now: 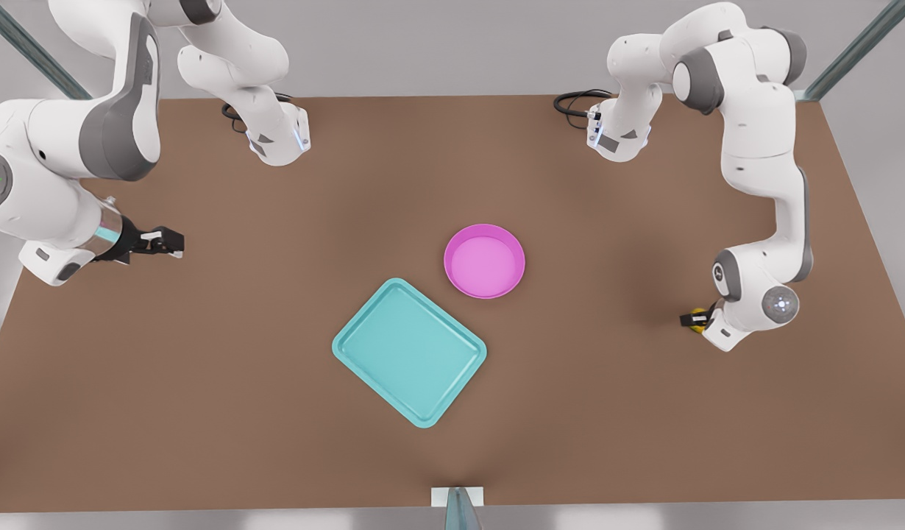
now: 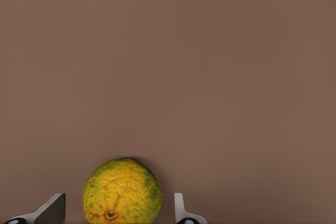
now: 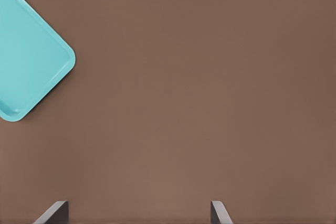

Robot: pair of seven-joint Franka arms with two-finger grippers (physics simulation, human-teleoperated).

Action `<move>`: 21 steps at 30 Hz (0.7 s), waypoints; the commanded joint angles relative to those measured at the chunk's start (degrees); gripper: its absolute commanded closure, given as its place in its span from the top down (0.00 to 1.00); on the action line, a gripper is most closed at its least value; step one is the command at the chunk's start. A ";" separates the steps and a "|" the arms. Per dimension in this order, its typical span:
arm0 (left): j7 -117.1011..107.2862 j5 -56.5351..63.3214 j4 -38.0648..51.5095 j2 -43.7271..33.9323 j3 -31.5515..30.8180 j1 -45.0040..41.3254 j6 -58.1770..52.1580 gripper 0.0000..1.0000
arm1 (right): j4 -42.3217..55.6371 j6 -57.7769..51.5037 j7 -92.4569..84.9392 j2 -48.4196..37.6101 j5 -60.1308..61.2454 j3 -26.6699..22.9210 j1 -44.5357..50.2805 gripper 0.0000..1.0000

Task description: Place the orange on the plate with the left arm and the plate on the tray with the right arm

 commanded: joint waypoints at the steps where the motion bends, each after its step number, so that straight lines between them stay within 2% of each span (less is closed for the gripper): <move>1: 1.66 0.09 0.05 0.19 0.01 0.08 0.80 1.00 | 0.00 -0.20 0.52 0.00 0.04 -0.01 -0.04 1.00; 11: 1.66 0.09 0.14 1.51 -0.17 0.52 1.07 1.00 | -0.08 -0.72 0.52 0.44 -0.05 -0.01 -0.04 1.00; 12: 1.66 0.00 0.14 1.60 -0.17 0.52 1.07 0.95 | 0.00 -0.72 0.52 0.44 -0.05 -0.01 -0.04 1.00; 13: 1.66 0.00 0.14 1.60 -0.25 0.61 1.42 0.84 | -0.08 -0.72 0.52 0.44 -0.05 -0.01 -0.04 1.00; 14: 1.66 0.00 0.14 1.60 -0.25 0.61 1.42 0.81 | -0.08 -0.72 0.52 0.44 -0.05 -0.01 -0.04 1.00; 21: 1.66 0.00 0.23 2.48 -0.43 0.61 2.47 0.81 | -0.44 -0.64 0.52 0.44 -0.05 -0.10 0.05 1.00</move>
